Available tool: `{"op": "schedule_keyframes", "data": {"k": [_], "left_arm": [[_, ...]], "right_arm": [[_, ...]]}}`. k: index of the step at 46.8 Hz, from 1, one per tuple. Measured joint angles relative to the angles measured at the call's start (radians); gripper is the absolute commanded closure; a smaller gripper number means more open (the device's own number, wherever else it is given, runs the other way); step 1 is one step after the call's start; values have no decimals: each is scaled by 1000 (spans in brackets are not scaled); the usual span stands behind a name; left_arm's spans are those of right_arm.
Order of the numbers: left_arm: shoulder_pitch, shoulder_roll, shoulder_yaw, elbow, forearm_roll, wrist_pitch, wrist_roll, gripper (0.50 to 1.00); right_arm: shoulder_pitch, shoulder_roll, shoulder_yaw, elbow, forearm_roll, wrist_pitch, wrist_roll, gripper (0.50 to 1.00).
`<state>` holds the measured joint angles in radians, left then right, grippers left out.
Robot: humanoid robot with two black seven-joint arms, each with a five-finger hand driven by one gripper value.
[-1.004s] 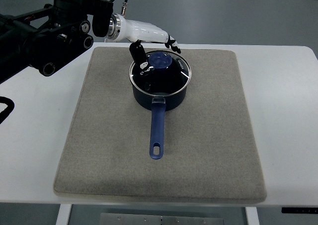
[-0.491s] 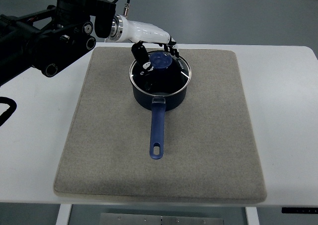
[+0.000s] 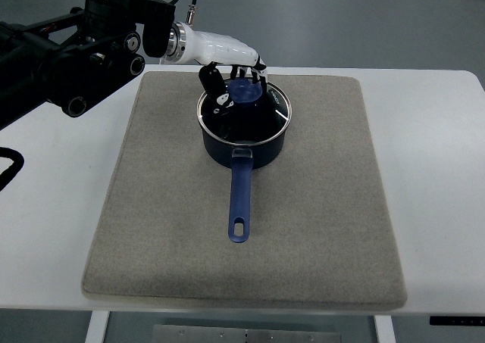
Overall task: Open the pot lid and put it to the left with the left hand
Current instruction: 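Lift the glass lid off the saucepan with the left hand, then lower the glass lid onto the mat beside the saucepan and release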
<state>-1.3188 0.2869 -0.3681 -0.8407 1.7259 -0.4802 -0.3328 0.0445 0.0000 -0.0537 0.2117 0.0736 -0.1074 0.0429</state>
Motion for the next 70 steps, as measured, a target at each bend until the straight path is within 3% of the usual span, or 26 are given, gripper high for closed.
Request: {"op": "schedule_keyframes", "data": {"k": [29, 55, 61, 70], "left_arm": [[-24, 21, -2, -13, -8, 0, 0, 1000], [-6, 244, -71, -63, -20, 0, -3, 1000], [51, 335, -97, -108, -20, -1, -3, 1000], [134, 379, -141, -109, -12, 5, -5, 1000]], "right_arm": [[0, 0, 0, 0, 0, 0, 0, 585], [0, 0, 0, 0, 0, 0, 0, 585], [0, 0, 0, 0, 0, 0, 0, 585], [0, 0, 0, 0, 0, 0, 0, 585]]}}
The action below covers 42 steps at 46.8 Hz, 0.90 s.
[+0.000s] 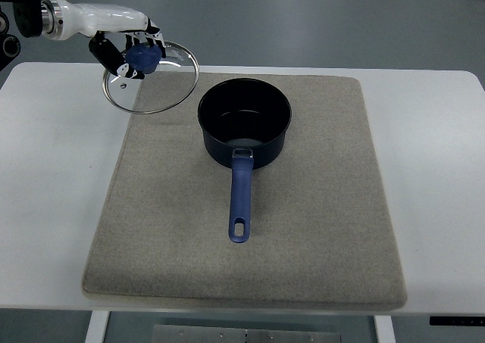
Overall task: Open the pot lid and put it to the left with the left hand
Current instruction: 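Lower the glass lid onto the mat beside the saucepan and release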
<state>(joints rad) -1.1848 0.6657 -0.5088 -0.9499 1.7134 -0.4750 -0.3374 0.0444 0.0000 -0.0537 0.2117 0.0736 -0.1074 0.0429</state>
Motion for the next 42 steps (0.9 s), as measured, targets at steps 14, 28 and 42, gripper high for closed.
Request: {"op": "schedule_keyframes", "data": {"k": [14, 28, 42], "left_arm": [[79, 13, 15, 9, 4, 50, -2, 1000], [135, -4, 44, 8, 7, 50, 0, 1000], [158, -61, 56, 23, 11, 99, 2, 1000]], "right_arm": [[0, 0, 0, 0, 0, 0, 0, 585], [0, 0, 0, 0, 0, 0, 0, 585], [0, 0, 0, 0, 0, 0, 0, 585]]}}
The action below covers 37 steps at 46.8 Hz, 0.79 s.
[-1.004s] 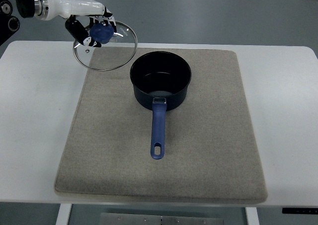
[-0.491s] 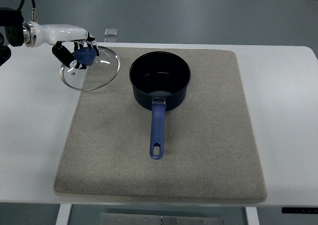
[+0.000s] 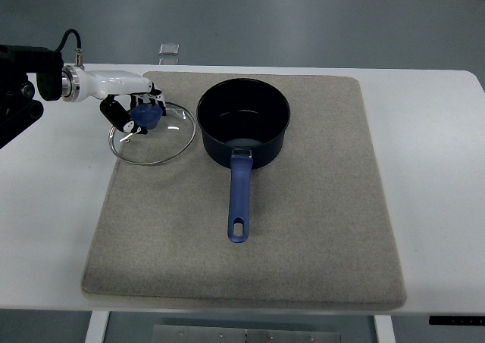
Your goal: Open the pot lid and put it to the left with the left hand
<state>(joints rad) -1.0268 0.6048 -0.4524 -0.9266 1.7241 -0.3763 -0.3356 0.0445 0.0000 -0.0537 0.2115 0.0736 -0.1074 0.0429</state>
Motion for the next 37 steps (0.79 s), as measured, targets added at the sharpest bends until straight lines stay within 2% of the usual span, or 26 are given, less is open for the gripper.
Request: {"op": "schedule_keyframes", "data": {"k": [7, 10, 17, 20, 26, 28, 31, 37], "left_arm": [[0, -2, 19, 1, 0, 13, 0, 1000], [0, -2, 20, 0, 0, 14, 0, 979], [-1, -2, 21, 1, 0, 14, 0, 827], [-1, -2, 21, 6, 0, 14, 0, 727], [-3, -1, 20, 11, -3, 14, 0, 600], [-3, 0, 20, 11, -4, 14, 0, 540], [-3, 3, 18, 11, -11, 14, 0, 510], [-3, 11, 5, 8, -27, 12, 0, 506]], "right_arm": [[0, 0, 0, 0, 0, 0, 0, 585], [0, 0, 0, 0, 0, 0, 0, 585], [0, 0, 0, 0, 0, 0, 0, 585], [0, 0, 0, 0, 0, 0, 0, 585], [0, 0, 0, 0, 0, 0, 0, 585], [0, 0, 0, 0, 0, 0, 0, 585], [0, 0, 0, 0, 0, 0, 0, 585], [0, 0, 0, 0, 0, 0, 0, 585]]}}
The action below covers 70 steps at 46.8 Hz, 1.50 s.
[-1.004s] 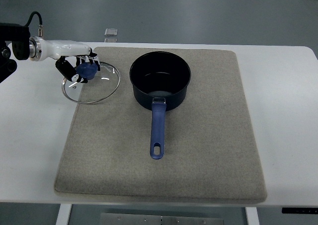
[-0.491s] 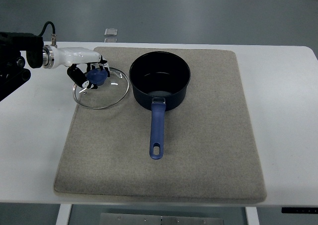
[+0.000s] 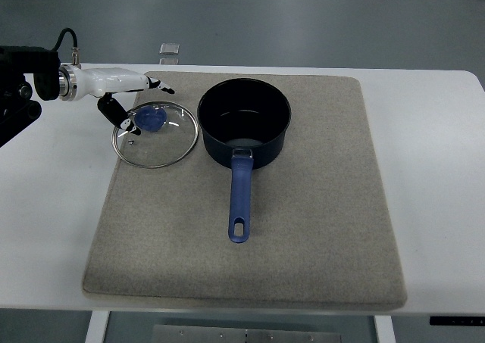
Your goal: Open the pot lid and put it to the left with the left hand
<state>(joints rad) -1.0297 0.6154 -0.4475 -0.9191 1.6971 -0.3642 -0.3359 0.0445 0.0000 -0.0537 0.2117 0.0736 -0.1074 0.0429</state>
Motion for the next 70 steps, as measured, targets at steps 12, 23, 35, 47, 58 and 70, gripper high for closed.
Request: {"op": "schedule_keyframes", "data": {"k": [12, 23, 35, 47, 58, 70], "left_arm": [[1, 18, -19, 5, -346, 3, 1, 508], [13, 5, -15, 79, -792, 52, 0, 508], [96, -69, -22, 133, -1039, 105, 1, 508], [123, -109, -29, 215, -1334, 74, 4, 508], [125, -109, -32, 290, -1479, -111, 9, 508], [126, -108, -32, 374, -1618, -216, 66, 508]], "right_arm": [[0, 0, 0, 0, 0, 0, 0, 585], [0, 0, 0, 0, 0, 0, 0, 585], [0, 0, 0, 0, 0, 0, 0, 585], [0, 0, 0, 0, 0, 0, 0, 585], [0, 0, 0, 0, 0, 0, 0, 585], [0, 0, 0, 0, 0, 0, 0, 585]]}}
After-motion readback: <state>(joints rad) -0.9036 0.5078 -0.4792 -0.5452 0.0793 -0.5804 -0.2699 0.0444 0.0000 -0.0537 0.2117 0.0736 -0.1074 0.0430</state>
